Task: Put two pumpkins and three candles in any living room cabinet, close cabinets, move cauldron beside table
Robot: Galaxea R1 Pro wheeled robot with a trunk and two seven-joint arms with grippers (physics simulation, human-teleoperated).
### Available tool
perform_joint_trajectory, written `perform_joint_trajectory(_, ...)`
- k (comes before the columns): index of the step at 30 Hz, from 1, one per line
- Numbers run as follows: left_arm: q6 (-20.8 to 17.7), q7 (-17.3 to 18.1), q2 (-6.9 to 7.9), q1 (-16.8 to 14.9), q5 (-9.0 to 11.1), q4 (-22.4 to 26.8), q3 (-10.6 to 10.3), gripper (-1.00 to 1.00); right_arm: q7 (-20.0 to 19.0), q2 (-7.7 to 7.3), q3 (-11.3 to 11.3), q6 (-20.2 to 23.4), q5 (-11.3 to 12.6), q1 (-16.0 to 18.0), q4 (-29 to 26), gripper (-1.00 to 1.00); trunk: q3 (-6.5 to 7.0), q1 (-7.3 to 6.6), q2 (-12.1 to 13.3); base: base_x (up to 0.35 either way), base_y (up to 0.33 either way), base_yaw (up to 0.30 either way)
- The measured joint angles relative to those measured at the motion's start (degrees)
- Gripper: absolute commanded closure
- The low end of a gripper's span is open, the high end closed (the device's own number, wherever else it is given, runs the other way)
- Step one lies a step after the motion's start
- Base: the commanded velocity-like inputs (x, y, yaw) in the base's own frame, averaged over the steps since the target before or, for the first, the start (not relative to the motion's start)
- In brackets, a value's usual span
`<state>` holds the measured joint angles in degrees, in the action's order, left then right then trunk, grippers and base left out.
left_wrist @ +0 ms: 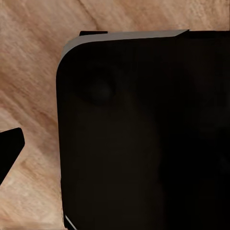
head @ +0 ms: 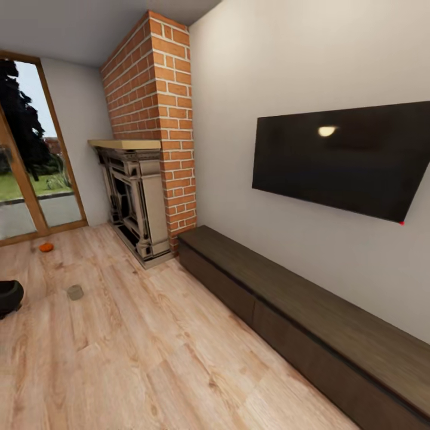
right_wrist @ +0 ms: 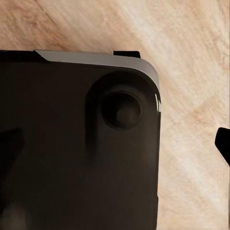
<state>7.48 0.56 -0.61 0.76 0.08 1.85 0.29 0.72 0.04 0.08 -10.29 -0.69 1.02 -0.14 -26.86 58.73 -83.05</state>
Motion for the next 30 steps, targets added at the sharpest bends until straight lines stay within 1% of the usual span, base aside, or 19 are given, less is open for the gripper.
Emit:
perform_joint_trajectory(17, 0.2, 0.0, -0.03, 0.0, -0.1, 0.1, 0.0, -1.0, 0.0, 0.04, 0.2, -0.4, -0.2, 0.0, -0.3, -1.0, 0.0, 0.0, 0.0, -0.001, 0.0, 0.277)
perform_joint_trajectory(22, 2.2, 0.0, -0.11, 0.0, -0.1, 0.1, 0.0, -1.0, 0.0, 0.04, 0.2, -0.3, -0.2, 0.0, -0.3, -1.0, 0.0, 0.0, 0.0, 0.0, 0.0, 0.277)
perform_joint_trajectory(25, 3.9, 0.0, -0.73, 0.0, -0.1, 0.1, -0.1, -1.0, 0.0, 0.13, 0.2, -0.2, -0.2, 0.0, -0.3, -1.0, 0.0, 0.0, 0.0, 0.0, 0.0, 0.277)
perform_joint_trajectory(26, 4.3, 0.0, -1.14, 0.0, -0.1, 0.2, -0.1, -1.0, 0.0, 0.23, 0.2, -0.2, -0.2, 0.0, -0.3, -1.0, 0.0, 0.0, 0.0, 0.0, 0.0, 0.277)
perform_joint_trajectory(27, 4.6, 0.0, -1.52, 0.0, -0.1, 0.3, -0.2, -1.0, 0.0, 0.33, 0.3, -0.2, -0.2, 0.0, -0.3, -1.0, 0.0, 0.0, 0.0, 0.0, 0.0, 0.277)
perform_joint_trajectory(30, 4.9, -0.1, -1.97, -0.1, -0.1, 1.3, -0.2, -1.0, 0.0, 0.71, 0.3, -0.2, -0.3, 0.0, -0.4, -1.0, 0.0, 0.0, 0.0, 0.0, 0.0, 0.277)
